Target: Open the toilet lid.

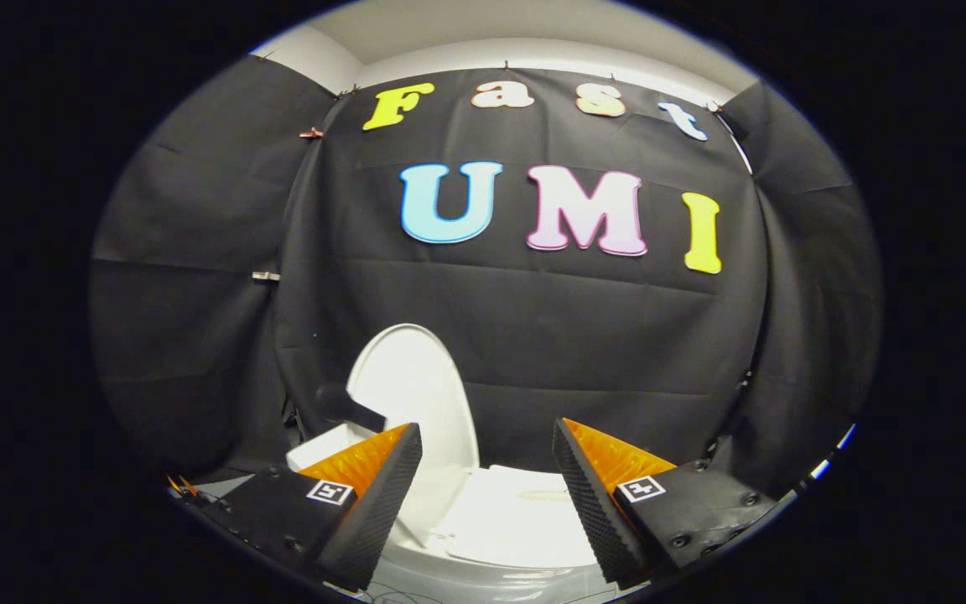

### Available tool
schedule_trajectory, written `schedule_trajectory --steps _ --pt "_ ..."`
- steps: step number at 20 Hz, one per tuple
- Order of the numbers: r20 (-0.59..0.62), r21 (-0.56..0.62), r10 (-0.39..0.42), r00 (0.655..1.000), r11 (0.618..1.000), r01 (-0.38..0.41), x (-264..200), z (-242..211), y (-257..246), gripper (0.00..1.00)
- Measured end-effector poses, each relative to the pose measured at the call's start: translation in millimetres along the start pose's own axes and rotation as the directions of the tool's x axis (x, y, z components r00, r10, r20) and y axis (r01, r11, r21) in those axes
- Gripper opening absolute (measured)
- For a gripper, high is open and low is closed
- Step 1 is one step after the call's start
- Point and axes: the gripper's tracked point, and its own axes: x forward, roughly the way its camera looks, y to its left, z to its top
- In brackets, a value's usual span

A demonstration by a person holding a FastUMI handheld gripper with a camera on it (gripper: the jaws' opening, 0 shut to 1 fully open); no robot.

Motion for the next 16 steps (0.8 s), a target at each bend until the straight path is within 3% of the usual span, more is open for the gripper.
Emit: schedule_trajectory --steps 9,16 --pt "0.018 0.044 -0.137 0.99 0.99 0.136 -29.9 -45.6 -138.5 0.98" --pt "-0.007 0.07 -0.166 0.986 0.984 0.166 -35.1 -71.2 -167.7 0.99"
